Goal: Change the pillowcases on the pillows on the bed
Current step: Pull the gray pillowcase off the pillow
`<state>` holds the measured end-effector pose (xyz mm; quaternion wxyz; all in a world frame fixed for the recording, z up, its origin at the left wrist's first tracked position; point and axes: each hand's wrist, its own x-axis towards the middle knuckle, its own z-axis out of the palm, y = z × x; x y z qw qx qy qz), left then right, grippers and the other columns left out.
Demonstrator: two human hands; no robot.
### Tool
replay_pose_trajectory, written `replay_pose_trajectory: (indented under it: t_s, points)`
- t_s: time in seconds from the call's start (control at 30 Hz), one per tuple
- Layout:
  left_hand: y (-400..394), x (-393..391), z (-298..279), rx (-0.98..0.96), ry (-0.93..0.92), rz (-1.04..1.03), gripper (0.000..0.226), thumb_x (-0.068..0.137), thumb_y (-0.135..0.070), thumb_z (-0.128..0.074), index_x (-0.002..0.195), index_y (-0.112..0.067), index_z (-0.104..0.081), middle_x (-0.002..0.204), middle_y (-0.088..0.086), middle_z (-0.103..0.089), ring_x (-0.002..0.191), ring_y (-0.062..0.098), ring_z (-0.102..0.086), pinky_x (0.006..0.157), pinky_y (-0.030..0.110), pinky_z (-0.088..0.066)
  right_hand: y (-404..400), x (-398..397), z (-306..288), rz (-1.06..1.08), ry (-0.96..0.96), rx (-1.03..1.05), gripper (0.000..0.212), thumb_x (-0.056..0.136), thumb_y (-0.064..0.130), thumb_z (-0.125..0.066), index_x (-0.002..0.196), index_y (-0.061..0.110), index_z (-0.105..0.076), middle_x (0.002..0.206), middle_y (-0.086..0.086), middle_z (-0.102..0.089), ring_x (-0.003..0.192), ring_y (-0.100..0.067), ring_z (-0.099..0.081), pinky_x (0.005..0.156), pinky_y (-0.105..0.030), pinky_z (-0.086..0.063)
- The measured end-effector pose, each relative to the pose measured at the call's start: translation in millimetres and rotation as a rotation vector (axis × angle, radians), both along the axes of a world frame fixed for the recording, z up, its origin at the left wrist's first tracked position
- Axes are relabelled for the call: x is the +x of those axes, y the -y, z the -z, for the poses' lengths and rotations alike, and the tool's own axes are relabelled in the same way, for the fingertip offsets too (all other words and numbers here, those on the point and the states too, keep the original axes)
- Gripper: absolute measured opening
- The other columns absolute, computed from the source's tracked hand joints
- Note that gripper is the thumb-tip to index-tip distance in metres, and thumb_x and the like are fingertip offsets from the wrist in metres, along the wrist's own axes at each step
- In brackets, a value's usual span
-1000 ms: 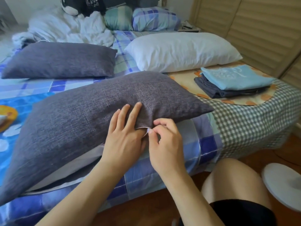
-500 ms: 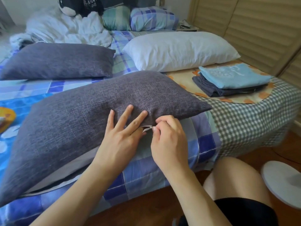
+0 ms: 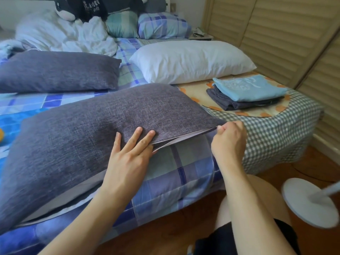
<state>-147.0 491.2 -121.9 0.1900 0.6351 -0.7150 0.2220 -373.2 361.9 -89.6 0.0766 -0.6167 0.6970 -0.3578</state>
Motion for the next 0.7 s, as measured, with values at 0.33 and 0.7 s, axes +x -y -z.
replay_pose_trajectory:
  t_s: [0.33, 0.7]
  points:
    - [-9, 19, -73, 0.015, -0.041, 0.093, 0.041, 0.082, -0.011, -0.07, 0.122, -0.02, -0.067, 0.154, 0.006, -0.046, 0.131, 0.028, -0.053, 0.095, 0.042, -0.051, -74, 87, -26, -0.645, -0.097, -0.32, 0.053, 0.082, 0.014, -0.066, 0.134, 0.014, -0.053, 0.135, -0.007, -0.048, 0.127, -0.027, -0.041, 0.108, -0.036, -0.037]
    - [-137, 100, -10, -0.27, -0.517, -0.728, 0.02, 0.077, -0.006, -0.061, 0.097, -0.007, -0.056, 0.115, 0.013, -0.053, 0.103, 0.039, -0.051, 0.089, 0.05, -0.044, -77, 205, -36, -1.06, -0.273, -0.491, 0.011, 0.089, 0.014, -0.062, 0.088, 0.015, -0.073, 0.087, -0.003, -0.067, 0.086, -0.03, -0.054, 0.081, -0.043, -0.047]
